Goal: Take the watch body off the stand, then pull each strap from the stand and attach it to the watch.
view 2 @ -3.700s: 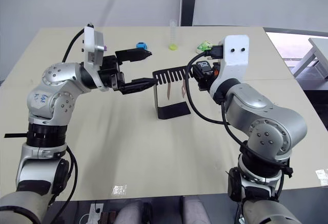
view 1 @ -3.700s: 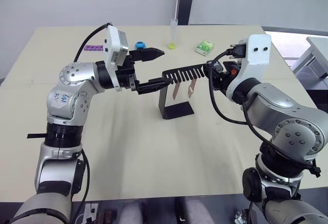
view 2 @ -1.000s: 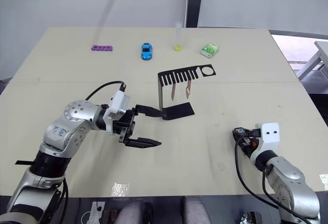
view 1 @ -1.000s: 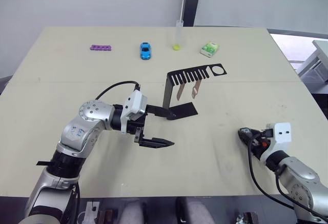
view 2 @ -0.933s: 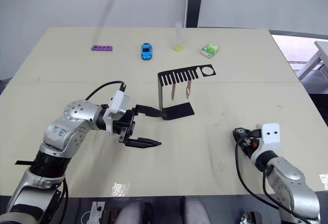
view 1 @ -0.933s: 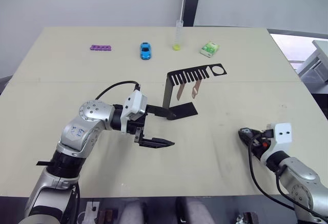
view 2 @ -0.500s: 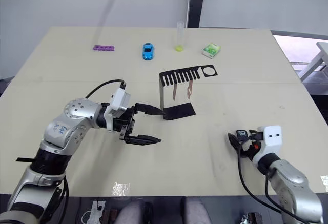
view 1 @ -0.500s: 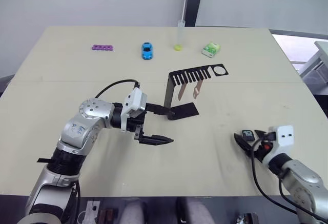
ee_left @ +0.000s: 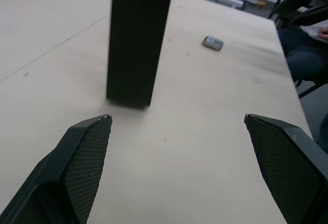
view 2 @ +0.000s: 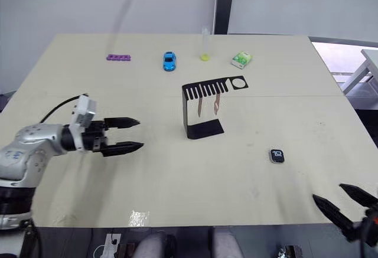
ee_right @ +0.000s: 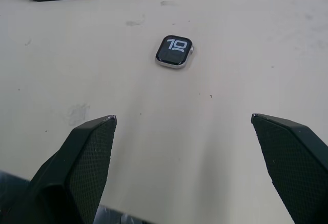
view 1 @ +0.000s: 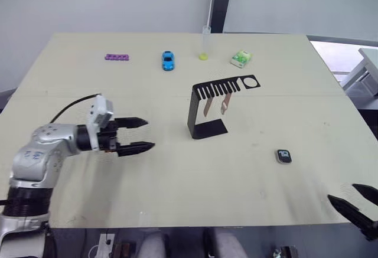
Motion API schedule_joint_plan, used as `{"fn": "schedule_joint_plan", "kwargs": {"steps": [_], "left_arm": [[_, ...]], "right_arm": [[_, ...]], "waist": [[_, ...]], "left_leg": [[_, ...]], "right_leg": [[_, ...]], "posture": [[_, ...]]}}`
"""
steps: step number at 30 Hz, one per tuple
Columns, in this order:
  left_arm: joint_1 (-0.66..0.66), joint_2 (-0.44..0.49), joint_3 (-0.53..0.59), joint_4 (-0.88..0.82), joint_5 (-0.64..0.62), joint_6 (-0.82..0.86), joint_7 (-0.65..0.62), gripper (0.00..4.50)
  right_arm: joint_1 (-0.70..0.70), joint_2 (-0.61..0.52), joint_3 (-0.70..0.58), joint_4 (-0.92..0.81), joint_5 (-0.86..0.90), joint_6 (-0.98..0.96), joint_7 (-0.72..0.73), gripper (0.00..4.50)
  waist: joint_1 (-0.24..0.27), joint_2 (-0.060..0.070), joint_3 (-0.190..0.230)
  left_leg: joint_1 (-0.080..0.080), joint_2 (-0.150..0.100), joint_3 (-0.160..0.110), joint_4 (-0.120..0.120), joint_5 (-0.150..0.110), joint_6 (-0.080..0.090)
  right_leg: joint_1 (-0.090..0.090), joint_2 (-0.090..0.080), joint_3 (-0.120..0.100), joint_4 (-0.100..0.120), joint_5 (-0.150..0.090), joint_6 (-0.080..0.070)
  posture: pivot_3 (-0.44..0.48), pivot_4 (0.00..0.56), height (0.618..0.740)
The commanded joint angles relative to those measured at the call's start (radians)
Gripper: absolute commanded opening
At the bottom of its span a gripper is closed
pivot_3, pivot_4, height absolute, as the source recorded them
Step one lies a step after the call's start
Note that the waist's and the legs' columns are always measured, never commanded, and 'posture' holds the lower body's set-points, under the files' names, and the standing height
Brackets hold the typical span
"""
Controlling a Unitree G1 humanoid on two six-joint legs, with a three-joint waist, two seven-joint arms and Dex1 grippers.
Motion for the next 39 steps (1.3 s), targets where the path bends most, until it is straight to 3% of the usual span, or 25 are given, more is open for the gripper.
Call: {"fn": "schedule_joint_plan", "kwargs": {"steps": [1,6,12,19,24,29,39], "left_arm": [[-0.004,0.041,0.062,0.045,0.006,-0.042,-0.019,4.50],[-0.011,0.034,0.046,0.047,0.018,-0.061,-0.012,4.50],[0.002,-0.022,0.017,-0.066,0.009,-0.052,0.049,4.50],[0.057,-0.182,-0.033,-0.334,0.004,0.022,0.278,4.50],[0.077,-0.297,-0.121,-0.445,0.112,0.063,0.508,4.50],[0.065,-0.411,-0.172,-0.451,0.163,0.103,0.667,4.50],[-0.005,-0.466,-0.244,-0.372,0.231,0.058,0.694,4.50]], "right_arm": [[0.006,-0.001,-0.063,0.041,0.010,-0.036,0.043,4.48],[-0.033,-0.004,-0.056,0.078,-0.003,-0.062,0.035,4.48],[-0.093,-0.011,-0.033,0.052,0.011,-0.052,0.012,4.48],[-0.156,-0.021,0.009,-0.050,0.053,-0.017,-0.035,4.48],[-0.212,-0.066,0.064,-0.188,0.142,0.030,-0.088,4.48],[-0.337,-0.149,0.183,-0.306,0.270,0.065,-0.190,4.48],[-0.587,-0.222,0.467,-0.342,0.314,0.083,-0.348,4.48]], "waist": [[0.000,-0.001,-0.001],[0.002,-0.001,-0.001],[0.001,-0.001,-0.001],[0.001,-0.001,-0.001],[0.001,-0.001,-0.001],[0.001,-0.001,-0.001],[0.005,-0.002,-0.001]], "left_leg": [[0.000,0.000,0.000,0.000,-0.001,0.001],[0.000,-0.001,0.000,0.000,-0.003,0.001],[0.000,-0.001,0.000,0.000,-0.001,-0.002],[0.000,-0.001,0.001,0.001,-0.001,-0.002],[0.001,-0.001,0.001,0.002,-0.001,-0.003],[0.000,0.000,0.001,0.003,0.000,-0.003],[-0.001,-0.001,0.000,0.005,0.000,-0.003]], "right_leg": [[0.000,0.000,0.000,0.000,0.000,0.000],[0.001,-0.003,-0.001,-0.001,0.000,0.000],[0.001,-0.002,-0.001,0.000,0.000,0.000],[0.001,-0.002,0.000,0.000,0.000,0.000],[0.001,-0.001,0.000,0.001,0.000,0.001],[0.001,0.000,0.001,0.001,0.000,0.001],[0.000,0.000,0.001,0.001,0.000,0.001]], "posture": [[0.000,0.150,0.740],[0.000,0.150,0.740],[0.000,0.150,0.740],[0.000,0.150,0.740],[0.000,0.150,0.740],[0.000,0.150,0.740],[0.000,0.150,0.740]]}}
